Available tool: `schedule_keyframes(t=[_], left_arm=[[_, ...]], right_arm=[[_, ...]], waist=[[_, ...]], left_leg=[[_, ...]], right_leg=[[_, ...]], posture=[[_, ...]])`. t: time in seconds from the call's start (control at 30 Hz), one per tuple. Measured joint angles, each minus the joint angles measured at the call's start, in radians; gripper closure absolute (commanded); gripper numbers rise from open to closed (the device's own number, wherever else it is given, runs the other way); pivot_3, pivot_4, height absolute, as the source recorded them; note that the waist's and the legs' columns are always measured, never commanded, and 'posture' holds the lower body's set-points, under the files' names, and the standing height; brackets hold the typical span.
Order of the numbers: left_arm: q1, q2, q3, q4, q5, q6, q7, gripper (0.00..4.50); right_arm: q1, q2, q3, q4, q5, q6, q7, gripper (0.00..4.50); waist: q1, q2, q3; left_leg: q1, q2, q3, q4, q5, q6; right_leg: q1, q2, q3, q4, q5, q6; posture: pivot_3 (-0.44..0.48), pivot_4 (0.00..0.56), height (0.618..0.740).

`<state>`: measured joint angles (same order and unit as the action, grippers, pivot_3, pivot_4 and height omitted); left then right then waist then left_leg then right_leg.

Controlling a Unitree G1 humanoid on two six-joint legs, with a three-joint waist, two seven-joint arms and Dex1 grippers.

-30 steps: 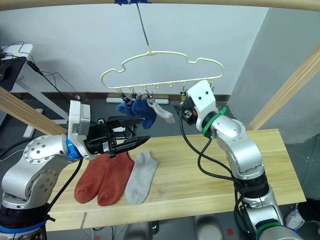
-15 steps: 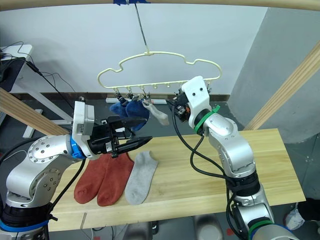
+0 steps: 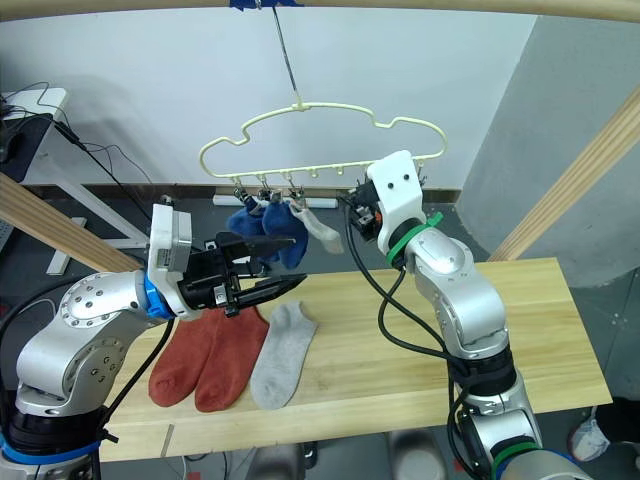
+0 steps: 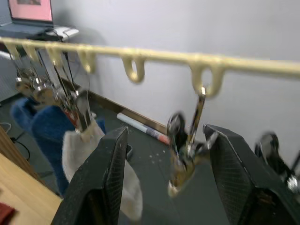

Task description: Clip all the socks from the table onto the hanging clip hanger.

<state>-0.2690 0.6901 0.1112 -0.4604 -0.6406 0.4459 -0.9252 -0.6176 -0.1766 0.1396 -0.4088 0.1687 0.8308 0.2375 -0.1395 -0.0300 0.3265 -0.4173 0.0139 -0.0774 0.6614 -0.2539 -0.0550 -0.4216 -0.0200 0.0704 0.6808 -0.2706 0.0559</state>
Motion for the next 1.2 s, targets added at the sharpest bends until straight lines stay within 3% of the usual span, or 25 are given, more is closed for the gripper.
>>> schedule_keyframes(t=[0.33, 0.47, 1.2], left_arm=[[0.005, -0.001, -0.008, 0.000, 0.000, 0.000, -0.002, 1.56], [0.005, -0.003, -0.018, 0.000, 0.000, 0.000, -0.002, 1.56], [0.001, -0.004, -0.020, 0.001, 0.002, 0.000, -0.007, 1.56]], right_arm=[[0.118, -0.121, 0.001, -0.118, 0.010, 0.112, 0.025, 1.84], [0.117, -0.109, 0.001, -0.128, 0.013, 0.123, 0.023, 2.73], [0.008, 0.002, 0.009, -0.102, 0.001, 0.123, -0.030, 2.73]], waist=[[-0.002, 0.000, 0.000], [-0.003, 0.000, 0.000], [-0.002, 0.000, 0.000]], left_leg=[[0.000, 0.000, 0.001, 0.000, 0.000, 0.000], [0.000, 0.000, 0.000, 0.000, 0.000, 0.000], [0.000, 0.000, 0.000, 0.000, 0.000, 0.000]], right_leg=[[0.000, 0.000, 0.000, 0.000, 0.000, 0.000], [0.000, 0.002, 0.000, 0.001, 0.000, 0.000], [0.000, 0.001, 0.000, 0.001, 0.000, 0.000]], posture=[[-0.212, 0.290, 0.740], [-0.212, 0.291, 0.740], [-0.208, 0.285, 0.740]])
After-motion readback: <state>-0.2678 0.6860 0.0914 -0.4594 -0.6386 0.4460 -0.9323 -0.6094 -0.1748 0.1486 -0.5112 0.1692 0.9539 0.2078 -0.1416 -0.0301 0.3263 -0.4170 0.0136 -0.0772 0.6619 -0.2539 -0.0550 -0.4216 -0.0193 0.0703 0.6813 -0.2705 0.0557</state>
